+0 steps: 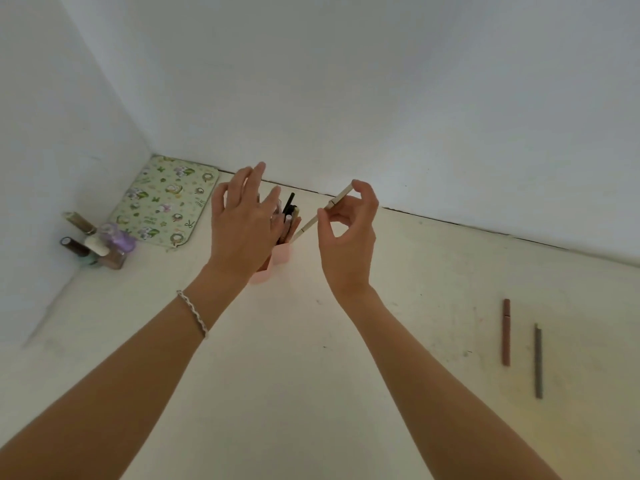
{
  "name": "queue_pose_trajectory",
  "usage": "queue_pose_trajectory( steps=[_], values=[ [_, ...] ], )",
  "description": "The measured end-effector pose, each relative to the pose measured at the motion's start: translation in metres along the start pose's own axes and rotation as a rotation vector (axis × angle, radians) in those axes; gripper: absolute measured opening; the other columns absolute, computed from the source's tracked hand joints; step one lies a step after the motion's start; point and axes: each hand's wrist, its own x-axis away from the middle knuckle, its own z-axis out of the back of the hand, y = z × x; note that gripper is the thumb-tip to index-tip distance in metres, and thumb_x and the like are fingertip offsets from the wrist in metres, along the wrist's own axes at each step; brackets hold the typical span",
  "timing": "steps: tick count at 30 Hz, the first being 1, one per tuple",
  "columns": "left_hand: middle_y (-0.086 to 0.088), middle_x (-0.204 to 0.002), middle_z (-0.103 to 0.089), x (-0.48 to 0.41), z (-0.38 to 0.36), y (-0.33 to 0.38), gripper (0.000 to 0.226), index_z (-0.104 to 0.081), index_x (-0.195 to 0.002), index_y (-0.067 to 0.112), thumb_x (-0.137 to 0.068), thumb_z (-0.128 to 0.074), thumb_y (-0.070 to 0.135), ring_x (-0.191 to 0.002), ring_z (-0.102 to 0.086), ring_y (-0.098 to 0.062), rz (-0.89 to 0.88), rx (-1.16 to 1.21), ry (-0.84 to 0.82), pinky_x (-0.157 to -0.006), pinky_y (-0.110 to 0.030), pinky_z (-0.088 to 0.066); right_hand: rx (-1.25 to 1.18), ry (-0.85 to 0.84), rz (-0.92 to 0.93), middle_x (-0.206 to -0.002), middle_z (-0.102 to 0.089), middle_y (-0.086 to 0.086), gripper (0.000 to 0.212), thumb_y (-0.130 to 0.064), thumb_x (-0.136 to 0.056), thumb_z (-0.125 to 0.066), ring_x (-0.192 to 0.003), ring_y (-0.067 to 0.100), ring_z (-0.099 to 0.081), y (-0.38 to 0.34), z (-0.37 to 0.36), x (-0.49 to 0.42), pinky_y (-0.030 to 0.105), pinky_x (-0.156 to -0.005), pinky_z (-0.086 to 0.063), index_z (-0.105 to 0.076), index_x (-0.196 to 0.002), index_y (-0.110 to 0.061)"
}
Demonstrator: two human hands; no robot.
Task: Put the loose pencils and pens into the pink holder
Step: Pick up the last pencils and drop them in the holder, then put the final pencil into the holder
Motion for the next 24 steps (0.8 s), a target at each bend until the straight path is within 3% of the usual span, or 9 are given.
queue_pose_trajectory(
  steps=[5, 9, 11, 14, 19, 24],
  values=[
    [-0.014, -0.141, -0.051, -0.006, 0.016, -0.017, 0.046, -0.059, -0.131, 0.013, -0.086, -0.053, 0.009, -0.131, -0.045, -0.031, 0.078, 0.143, 0.135, -0.105, -0.044, -0.033, 0.130, -0.043, 0.067, -0.101, -0.059, -0.012, 0.055, -0.015, -0.089, -0.068, -0.095, 0.009, -0.058, 0.004, -0.021, 0.006, 0.022, -0.089, -0.046, -0.034, -0.127, -0.036],
    [-0.010, -0.137, -0.053, -0.010, 0.028, -0.021, 0.047, -0.059, -0.127, 0.012, -0.081, -0.053, 0.005, -0.130, -0.044, -0.030, 0.160, 0.231, 0.133, -0.106, -0.040, -0.031, 0.301, -0.072, 0.236, -0.093, -0.063, -0.001, 0.051, -0.005, -0.084, -0.070, -0.091, 0.013, -0.050, 0.012, -0.032, 0.011, 0.022, -0.091, -0.036, -0.040, -0.120, -0.025],
    [-0.009, -0.137, -0.053, -0.010, 0.032, -0.019, 0.047, -0.059, -0.126, 0.011, -0.080, -0.054, 0.004, -0.130, -0.044, -0.030, 0.200, 0.274, 0.113, -0.107, -0.041, -0.030, 0.410, -0.096, 0.330, -0.096, -0.066, 0.004, 0.042, -0.004, -0.082, -0.071, -0.094, 0.019, -0.053, 0.017, -0.034, 0.014, 0.031, -0.091, -0.040, -0.051, -0.117, -0.017],
    [-0.009, -0.135, -0.054, -0.010, 0.036, -0.013, 0.047, -0.060, -0.124, 0.010, -0.078, -0.053, 0.002, -0.128, -0.045, -0.030, 0.224, 0.320, 0.112, -0.106, -0.042, -0.033, 0.539, -0.089, 0.453, -0.117, -0.062, 0.012, 0.025, -0.007, -0.082, -0.069, -0.107, 0.028, -0.057, 0.025, -0.031, 0.017, 0.039, -0.094, -0.042, -0.070, -0.107, -0.010],
    [-0.008, -0.129, -0.058, -0.015, 0.041, 0.029, 0.046, -0.062, -0.120, 0.009, -0.076, -0.053, 0.001, -0.124, -0.050, -0.029, 0.153, 0.406, 0.127, -0.103, -0.040, -0.035, 0.450, -0.017, 0.323, -0.131, -0.051, 0.012, 0.047, -0.002, -0.076, -0.054, -0.117, 0.021, -0.049, 0.020, 0.001, 0.015, 0.025, -0.107, -0.023, -0.055, -0.122, -0.014],
    [-0.007, -0.122, -0.062, -0.020, 0.041, 0.111, 0.047, -0.064, -0.119, 0.008, -0.074, -0.057, -0.004, -0.117, -0.054, -0.028, 0.001, 0.525, 0.030, -0.097, -0.040, -0.042, 0.499, 0.060, 0.217, -0.128, -0.055, 0.012, 0.046, 0.005, -0.073, -0.056, -0.120, 0.019, -0.046, 0.028, 0.068, 0.013, 0.024, -0.106, -0.024, -0.058, -0.117, -0.008]
  ],
)
